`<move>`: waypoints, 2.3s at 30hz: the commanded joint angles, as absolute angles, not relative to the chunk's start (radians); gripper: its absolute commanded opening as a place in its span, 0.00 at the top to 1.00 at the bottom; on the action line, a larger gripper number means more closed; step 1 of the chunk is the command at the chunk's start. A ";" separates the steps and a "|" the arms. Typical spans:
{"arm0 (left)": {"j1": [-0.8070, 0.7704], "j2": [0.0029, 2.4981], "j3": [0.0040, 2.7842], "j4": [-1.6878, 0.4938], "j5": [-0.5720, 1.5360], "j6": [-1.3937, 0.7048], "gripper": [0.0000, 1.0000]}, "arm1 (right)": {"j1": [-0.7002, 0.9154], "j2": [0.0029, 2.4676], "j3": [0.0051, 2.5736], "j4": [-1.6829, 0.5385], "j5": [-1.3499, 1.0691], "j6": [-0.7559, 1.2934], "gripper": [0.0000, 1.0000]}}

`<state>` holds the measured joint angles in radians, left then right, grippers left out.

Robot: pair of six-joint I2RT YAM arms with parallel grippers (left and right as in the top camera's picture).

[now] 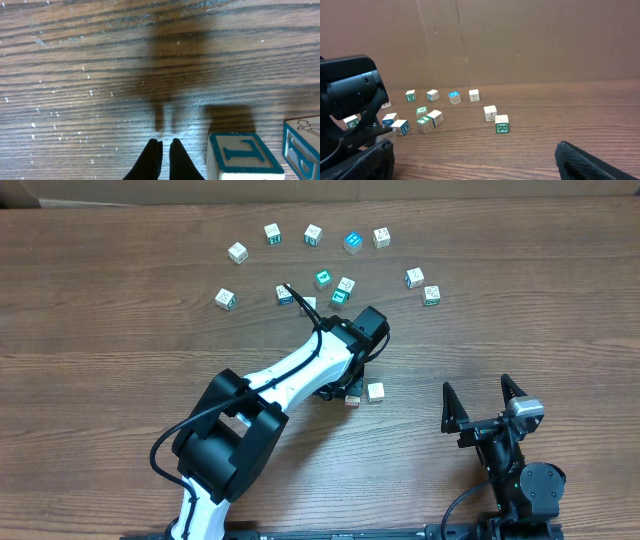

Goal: Form a horizontal line

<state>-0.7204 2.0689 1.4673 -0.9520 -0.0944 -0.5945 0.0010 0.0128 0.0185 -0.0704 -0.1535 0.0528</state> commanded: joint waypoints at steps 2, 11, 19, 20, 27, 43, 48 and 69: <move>-0.728 2.073 1.440 -0.935 -0.080 -0.579 0.95 | 0.006 0.003 0.008 -0.066 -0.159 0.059 0.00; -0.728 2.073 1.439 -0.932 0.003 -0.580 0.96 | 0.006 0.003 0.008 -0.066 -0.159 0.059 0.00; -0.728 2.073 1.439 -0.927 0.051 -0.584 0.96 | 0.006 0.003 0.008 -0.066 -0.159 0.059 0.00; -0.728 2.073 1.439 -0.926 0.056 -0.584 0.96 | 0.006 0.003 0.008 -0.066 -0.159 0.059 0.00; -0.728 2.073 1.439 -0.916 0.081 -0.585 0.96 | 0.006 0.003 0.008 -0.066 -0.159 0.059 0.00; -0.728 2.073 1.439 -0.943 0.125 -0.688 0.96 | 0.006 0.003 0.008 -0.065 -0.159 0.059 0.00; -0.728 2.073 1.439 -0.964 0.133 -0.734 0.93 | 0.006 0.003 0.008 -0.066 -0.159 0.059 0.00; -0.728 2.073 1.439 -0.932 0.176 -0.733 0.96 | 0.006 0.003 0.008 -0.065 -0.159 0.059 0.00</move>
